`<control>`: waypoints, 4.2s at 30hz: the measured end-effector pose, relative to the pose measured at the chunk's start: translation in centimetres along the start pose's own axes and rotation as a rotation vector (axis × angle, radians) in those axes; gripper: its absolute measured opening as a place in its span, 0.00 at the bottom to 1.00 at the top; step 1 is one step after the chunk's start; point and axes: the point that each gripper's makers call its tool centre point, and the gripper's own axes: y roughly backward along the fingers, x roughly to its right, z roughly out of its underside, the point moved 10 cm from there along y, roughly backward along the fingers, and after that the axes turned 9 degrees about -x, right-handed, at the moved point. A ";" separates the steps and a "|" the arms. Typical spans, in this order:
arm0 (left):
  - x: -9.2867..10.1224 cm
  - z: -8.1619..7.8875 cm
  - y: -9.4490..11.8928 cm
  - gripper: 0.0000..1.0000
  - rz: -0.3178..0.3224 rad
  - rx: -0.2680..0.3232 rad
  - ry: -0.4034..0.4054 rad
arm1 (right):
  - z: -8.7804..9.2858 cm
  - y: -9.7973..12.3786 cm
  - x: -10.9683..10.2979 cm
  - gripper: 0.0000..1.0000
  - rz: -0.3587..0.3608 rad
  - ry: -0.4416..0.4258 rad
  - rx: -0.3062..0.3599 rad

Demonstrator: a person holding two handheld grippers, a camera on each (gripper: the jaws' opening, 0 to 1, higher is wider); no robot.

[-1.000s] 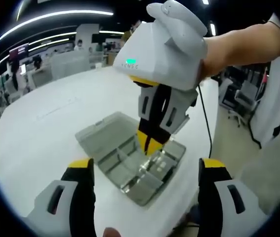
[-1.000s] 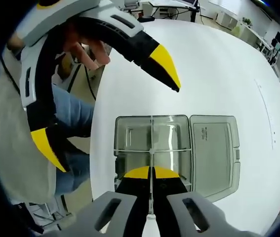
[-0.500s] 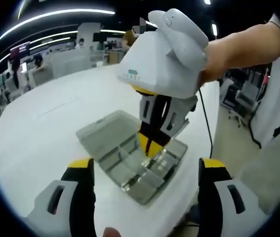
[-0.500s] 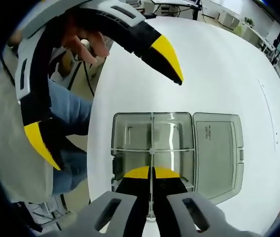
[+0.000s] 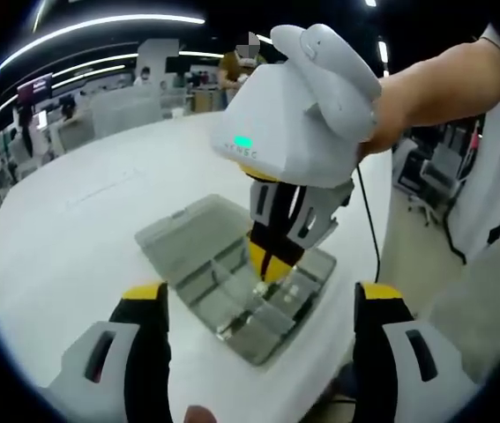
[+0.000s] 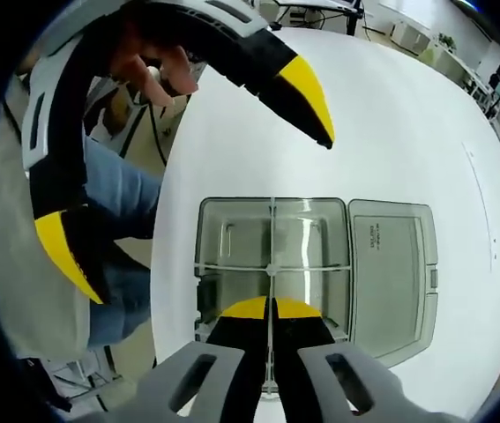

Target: Insert the divider into the dual guide fixture by aligning both edges with the guide slots and pushing it downward to the bottom, including one-sided entry, uneven engagement, binding, and posture correction.

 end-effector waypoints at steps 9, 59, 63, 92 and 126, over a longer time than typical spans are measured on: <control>-0.2 0.0 0.0 0.84 0.000 -0.006 -0.004 | -0.1 -0.3 0.0 0.00 0.008 0.015 -0.014; 0.4 0.5 0.7 0.81 -0.010 -0.028 -0.017 | -0.2 -1.5 -0.1 0.00 0.025 0.004 -0.034; 0.5 0.5 0.7 0.81 -0.008 -0.031 -0.021 | -0.2 -1.7 -0.2 0.00 0.026 -0.002 -0.033; -0.1 2.2 0.2 0.81 -0.001 -0.094 0.004 | 2.9 -0.6 -1.0 0.27 0.082 -0.233 0.270; 1.0 2.7 -0.5 0.89 -0.024 -0.039 0.100 | 7.8 2.5 -7.2 0.73 0.251 -0.549 0.591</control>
